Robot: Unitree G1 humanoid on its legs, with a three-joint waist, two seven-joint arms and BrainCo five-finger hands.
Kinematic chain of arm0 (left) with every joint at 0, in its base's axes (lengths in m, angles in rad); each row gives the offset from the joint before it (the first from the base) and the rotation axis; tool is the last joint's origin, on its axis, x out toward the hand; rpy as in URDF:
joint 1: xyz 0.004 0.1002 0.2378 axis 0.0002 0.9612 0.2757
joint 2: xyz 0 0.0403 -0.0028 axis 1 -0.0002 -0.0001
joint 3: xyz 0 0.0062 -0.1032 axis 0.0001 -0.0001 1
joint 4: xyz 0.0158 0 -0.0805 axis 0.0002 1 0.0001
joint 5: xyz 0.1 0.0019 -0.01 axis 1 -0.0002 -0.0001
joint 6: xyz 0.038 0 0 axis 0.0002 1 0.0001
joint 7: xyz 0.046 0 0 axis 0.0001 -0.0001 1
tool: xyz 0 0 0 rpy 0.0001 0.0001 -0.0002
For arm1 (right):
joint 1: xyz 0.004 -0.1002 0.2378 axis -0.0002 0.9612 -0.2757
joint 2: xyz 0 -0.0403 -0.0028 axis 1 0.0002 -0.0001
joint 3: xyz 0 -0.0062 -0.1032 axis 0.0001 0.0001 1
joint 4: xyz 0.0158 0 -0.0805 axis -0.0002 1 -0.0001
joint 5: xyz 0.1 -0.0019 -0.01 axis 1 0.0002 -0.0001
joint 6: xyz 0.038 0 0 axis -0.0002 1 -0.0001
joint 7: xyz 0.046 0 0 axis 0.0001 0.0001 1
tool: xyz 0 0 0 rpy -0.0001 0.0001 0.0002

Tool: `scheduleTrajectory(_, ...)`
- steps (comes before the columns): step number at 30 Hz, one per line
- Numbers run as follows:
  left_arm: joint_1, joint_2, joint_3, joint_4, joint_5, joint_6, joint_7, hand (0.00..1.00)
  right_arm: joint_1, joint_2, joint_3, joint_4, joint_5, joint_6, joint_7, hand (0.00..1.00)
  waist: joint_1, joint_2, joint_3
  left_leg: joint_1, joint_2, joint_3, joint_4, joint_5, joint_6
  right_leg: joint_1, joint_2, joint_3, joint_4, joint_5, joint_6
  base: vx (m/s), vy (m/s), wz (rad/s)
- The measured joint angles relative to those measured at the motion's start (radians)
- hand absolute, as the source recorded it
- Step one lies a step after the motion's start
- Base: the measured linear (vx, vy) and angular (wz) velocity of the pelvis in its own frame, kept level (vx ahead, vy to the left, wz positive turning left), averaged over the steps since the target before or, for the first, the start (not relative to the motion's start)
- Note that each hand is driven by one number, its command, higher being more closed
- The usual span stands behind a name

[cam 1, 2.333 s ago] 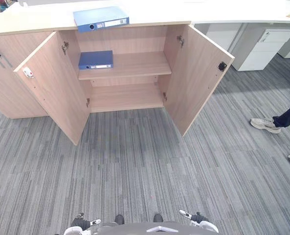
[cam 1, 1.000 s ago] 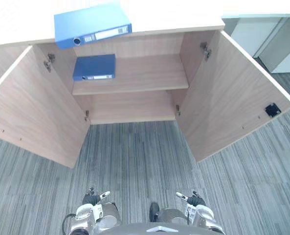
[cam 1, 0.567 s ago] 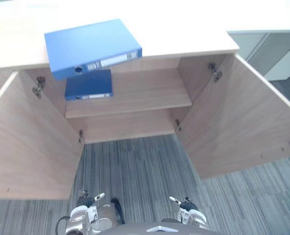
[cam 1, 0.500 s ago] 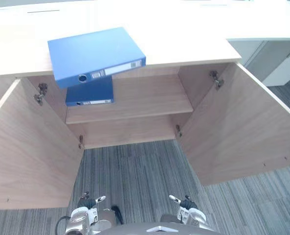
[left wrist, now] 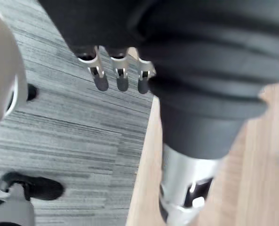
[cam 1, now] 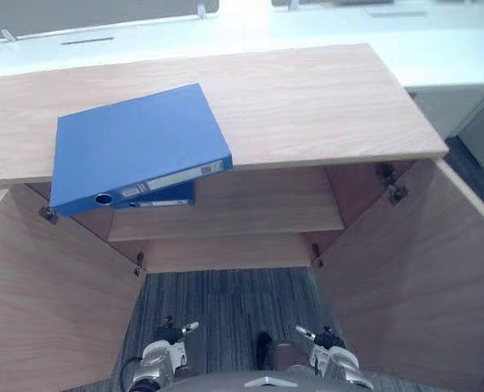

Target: Walk over to the cabinet, pick up the folder, carry it to the office cabinet, place the folder inside the office cabinet, then close the office cabinet door

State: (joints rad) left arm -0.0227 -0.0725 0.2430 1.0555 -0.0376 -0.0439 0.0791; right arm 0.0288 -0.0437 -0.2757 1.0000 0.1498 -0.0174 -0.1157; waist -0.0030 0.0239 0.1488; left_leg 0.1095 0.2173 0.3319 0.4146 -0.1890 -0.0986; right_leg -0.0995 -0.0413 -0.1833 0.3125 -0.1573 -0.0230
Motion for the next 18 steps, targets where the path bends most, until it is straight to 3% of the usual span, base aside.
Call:
scheduleTrajectory(2,0.008,-0.004,0.001,-0.017,0.001,0.0,-0.003,0.0,0.008,-0.001,0.0,-0.001,0.0,0.0,-0.001,0.0,0.006,-0.003,-0.004,-0.036,0.026,0.015,0.072,-0.031,0.017,0.035,0.009,0.0,-0.032,0.002,-0.003,0.05,-0.002,0.01)
scheduleTrajectory(5,0.008,-0.004,0.007,-0.024,0.003,0.001,-0.004,0.0,0.008,-0.004,0.0,-0.001,0.001,0.0,-0.001,0.0,0.008,0.001,-0.006,-0.107,0.018,0.024,0.012,-0.061,0.027,0.046,0.004,0.027,-0.051,0.011,0.015,0.03,0.11,-0.21)
scheduleTrajectory(7,0.007,-0.004,0.011,-0.022,0.004,0.003,-0.007,0.0,0.009,-0.005,-0.001,0.002,0.0,0.0,-0.002,0.0,0.013,0.009,-0.01,-0.112,-0.005,0.013,-0.12,-0.01,0.018,0.038,0.004,0.054,-0.039,0.01,0.042,0.03,0.208,-0.44)
scheduleTrajectory(10,0.01,0.014,0.01,-0.012,0.022,0.003,-0.007,0.0,0.027,0.009,0.009,-0.002,0.001,-0.001,-0.002,0.0,0.008,-0.015,-0.031,-0.085,-0.053,0.04,-0.163,-0.003,0.03,0.03,-0.027,0.093,-0.053,0.018,0.077,0.08,0.177,-0.2)
scheduleTrajectory(11,0.011,0.019,0.01,-0.013,0.022,0.004,-0.007,0.0,0.028,0.017,0.008,-0.002,0.001,0.0,-0.002,0.0,0.008,-0.037,-0.044,-0.08,-0.066,0.047,-0.175,0.0,0.034,0.029,-0.033,0.095,-0.06,0.023,0.081,0.07,0.107,-0.04)
scheduleTrajectory(18,0.033,0.032,-0.032,-0.011,0.031,0.004,0.002,0.0,0.038,0.015,-0.013,0.008,-0.001,-0.001,-0.003,0.0,0.011,-0.016,-0.06,-0.001,-0.126,0.043,-0.315,0.058,0.044,0.087,-0.056,0.086,-0.133,0.042,0.097,0.05,0.059,0.04)
